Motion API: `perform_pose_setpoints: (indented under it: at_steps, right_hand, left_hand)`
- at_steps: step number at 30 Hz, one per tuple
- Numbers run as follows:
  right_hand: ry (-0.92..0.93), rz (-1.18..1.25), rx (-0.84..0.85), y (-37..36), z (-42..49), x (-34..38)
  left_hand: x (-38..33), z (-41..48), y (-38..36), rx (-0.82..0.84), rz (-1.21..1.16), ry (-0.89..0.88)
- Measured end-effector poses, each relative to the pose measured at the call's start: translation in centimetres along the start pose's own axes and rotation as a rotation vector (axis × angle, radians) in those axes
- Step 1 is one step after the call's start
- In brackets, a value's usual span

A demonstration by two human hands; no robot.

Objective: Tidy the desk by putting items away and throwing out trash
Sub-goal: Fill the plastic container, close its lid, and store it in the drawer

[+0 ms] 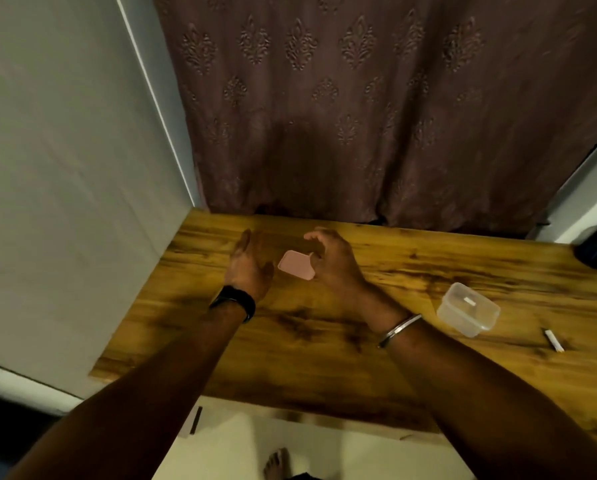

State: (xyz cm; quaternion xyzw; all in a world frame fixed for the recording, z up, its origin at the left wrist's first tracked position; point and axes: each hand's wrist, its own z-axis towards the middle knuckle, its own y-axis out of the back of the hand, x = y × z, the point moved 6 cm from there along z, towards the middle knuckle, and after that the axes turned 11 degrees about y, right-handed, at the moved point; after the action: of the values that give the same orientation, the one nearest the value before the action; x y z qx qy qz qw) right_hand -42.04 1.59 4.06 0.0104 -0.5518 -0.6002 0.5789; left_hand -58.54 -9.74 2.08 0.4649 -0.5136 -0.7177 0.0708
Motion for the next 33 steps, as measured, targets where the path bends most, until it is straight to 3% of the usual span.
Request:
perform_pose_setpoints:
  at_steps: [16, 23, 27, 31, 33]
  right_hand:
    - [-0.135, -0.116, 0.238, -8.2, 2.6, -5.0]
    - [-0.110, -0.101, 0.188, -8.1, 1.3, -6.5]
    - [-0.135, -0.076, 0.171, -7.9, 0.4, -7.3]
    - [-0.177, -0.026, 0.140, -7.0, -0.4, -7.8]
    - [-0.173, 0.021, 0.125, -6.4, -0.9, -8.0]
  left_hand:
    - [9.6, 7.2, -8.2, 0.406, 0.249, 0.152]
    - [9.7, 8.5, -9.9, 0.351, 0.329, 0.053]
    - [9.3, 8.3, -10.0, 0.288, 0.192, -0.014]
    - [5.8, 6.9, -9.5, 0.336, 0.074, -0.053]
    - [3.4, 6.1, -9.7, 0.407, -0.103, -0.049]
